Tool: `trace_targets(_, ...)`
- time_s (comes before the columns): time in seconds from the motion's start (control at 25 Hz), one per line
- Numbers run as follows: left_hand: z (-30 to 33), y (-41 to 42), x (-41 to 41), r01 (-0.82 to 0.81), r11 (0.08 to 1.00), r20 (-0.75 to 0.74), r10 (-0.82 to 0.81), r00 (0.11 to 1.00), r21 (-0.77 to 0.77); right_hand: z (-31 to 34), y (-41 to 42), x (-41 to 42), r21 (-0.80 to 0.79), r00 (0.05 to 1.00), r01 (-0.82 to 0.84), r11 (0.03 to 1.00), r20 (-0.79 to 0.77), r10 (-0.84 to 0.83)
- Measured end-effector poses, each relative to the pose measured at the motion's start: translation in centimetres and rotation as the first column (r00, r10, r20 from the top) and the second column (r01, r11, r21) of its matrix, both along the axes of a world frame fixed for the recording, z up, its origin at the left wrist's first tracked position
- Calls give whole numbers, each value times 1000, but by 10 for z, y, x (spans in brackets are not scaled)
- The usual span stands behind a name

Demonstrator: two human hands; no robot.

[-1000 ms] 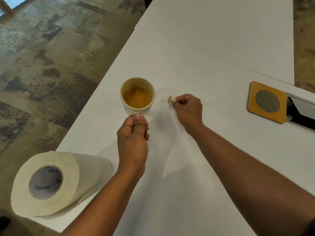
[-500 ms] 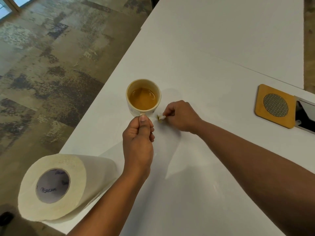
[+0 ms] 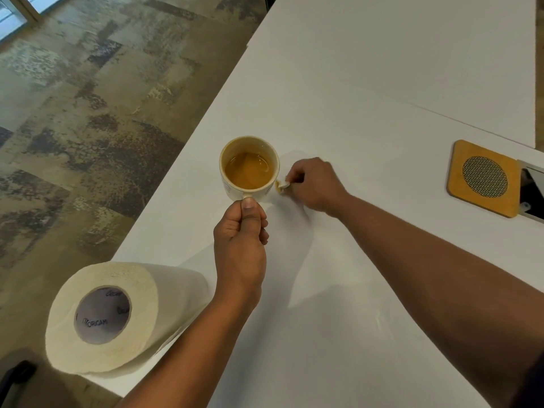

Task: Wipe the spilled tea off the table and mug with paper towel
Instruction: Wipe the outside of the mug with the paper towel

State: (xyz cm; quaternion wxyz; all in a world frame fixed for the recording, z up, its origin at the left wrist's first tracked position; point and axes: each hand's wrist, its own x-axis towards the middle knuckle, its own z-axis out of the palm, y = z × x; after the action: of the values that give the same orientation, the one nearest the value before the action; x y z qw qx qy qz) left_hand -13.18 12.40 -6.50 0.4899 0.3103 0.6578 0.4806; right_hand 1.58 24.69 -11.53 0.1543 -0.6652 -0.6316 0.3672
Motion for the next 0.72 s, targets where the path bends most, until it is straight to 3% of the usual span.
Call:
trace_targets(0.12,3,-1,2,-1,1000,-4,1,1000,-4,6,-22,2,7,965,-246,969,92,244)
trace_targets(0.24,5,-1,3,2,1000,-29,-2,1000,-3,10,-41,18,-87,924,-365,927,88,372)
trace_targets(0.32,6,-2,2,5,1000,-36,-6,999,-4,8,-47,29,-135,963,-268,954,-8,270)
trace_targets(0.44,6,-4,2,1,1000,-41,-2,999,-17,0,-49,21,-8,995,46,999,-88,-46)
trace_targets(0.52,8,-5,4,0,1000,-53,-1,999,-27,-3,-54,7,70,1000,3,998,-13,-2)
trace_targets(0.64,15,-8,4,12,999,-49,-13,999,-31,-5,-65,4,-4,993,-113,994,24,113)
trace_targets(0.72,20,-9,4,24,999,-47,-26,999,-36,-5,-75,12,-99,986,50,994,-151,-65)
